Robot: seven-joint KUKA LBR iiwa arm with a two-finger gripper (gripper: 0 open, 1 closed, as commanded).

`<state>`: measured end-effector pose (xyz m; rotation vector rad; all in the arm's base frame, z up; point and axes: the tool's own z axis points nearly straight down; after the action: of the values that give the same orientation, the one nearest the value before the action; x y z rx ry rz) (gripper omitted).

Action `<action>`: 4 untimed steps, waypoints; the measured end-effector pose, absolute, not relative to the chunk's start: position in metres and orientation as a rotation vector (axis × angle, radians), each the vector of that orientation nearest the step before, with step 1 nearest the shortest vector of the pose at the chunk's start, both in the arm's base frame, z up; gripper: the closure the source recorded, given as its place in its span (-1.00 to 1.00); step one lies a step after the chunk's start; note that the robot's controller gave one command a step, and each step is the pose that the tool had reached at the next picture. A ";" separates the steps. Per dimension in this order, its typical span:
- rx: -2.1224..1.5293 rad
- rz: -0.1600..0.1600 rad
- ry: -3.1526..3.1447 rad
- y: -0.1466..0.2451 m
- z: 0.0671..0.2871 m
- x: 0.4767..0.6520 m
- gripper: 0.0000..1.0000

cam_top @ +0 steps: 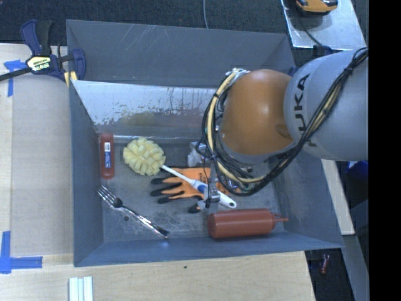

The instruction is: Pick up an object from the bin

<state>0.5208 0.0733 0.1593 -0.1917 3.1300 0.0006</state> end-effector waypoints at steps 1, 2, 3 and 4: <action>-0.623 -0.002 3.072 0.094 0.134 0.518 -1.00; -0.315 0.002 3.114 0.071 0.071 0.510 1.00; -0.314 0.002 3.114 0.071 0.071 0.510 1.00; -0.314 0.002 3.114 0.071 0.071 0.510 1.00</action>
Offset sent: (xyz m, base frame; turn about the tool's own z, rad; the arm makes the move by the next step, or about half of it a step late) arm -0.0123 -0.0020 -0.0893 -0.0794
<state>0.5099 0.0714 0.0711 -0.3143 3.1143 0.0023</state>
